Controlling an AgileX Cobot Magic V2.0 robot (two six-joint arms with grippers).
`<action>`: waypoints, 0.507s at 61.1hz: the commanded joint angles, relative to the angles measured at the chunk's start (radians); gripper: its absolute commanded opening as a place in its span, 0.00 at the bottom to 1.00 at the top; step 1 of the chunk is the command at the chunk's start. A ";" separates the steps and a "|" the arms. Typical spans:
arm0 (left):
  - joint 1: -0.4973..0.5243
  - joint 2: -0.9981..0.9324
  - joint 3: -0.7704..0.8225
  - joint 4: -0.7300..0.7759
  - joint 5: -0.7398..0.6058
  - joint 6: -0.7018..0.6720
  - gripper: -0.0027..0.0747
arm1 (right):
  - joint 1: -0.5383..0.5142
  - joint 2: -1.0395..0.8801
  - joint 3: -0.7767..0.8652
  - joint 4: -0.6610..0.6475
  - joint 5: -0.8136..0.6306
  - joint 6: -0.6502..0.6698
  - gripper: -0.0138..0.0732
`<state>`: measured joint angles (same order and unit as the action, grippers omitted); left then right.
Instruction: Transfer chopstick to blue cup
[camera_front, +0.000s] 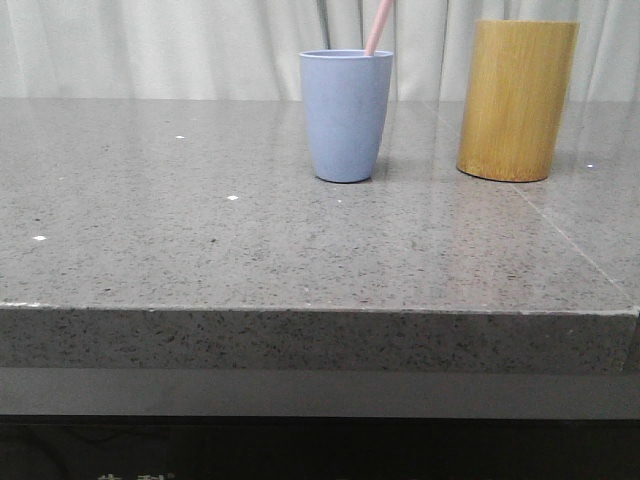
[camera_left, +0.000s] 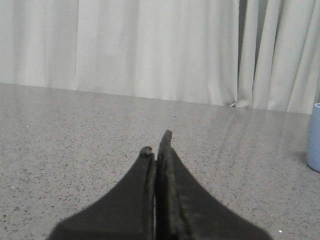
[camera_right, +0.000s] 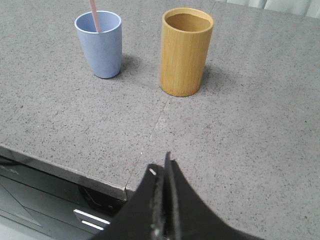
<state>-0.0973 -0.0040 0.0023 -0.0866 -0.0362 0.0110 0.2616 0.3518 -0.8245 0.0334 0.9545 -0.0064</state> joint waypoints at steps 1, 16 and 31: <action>-0.007 -0.024 0.014 -0.001 -0.077 -0.011 0.01 | -0.017 -0.010 0.011 0.000 -0.109 -0.001 0.08; -0.007 -0.024 0.014 -0.001 -0.077 -0.011 0.01 | -0.220 -0.218 0.436 0.100 -0.630 -0.001 0.08; -0.007 -0.024 0.014 -0.001 -0.077 -0.011 0.01 | -0.247 -0.351 0.760 0.097 -0.871 -0.001 0.08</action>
<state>-0.0973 -0.0040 0.0023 -0.0866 -0.0362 0.0110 0.0207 0.0206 -0.1103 0.1235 0.2435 0.0000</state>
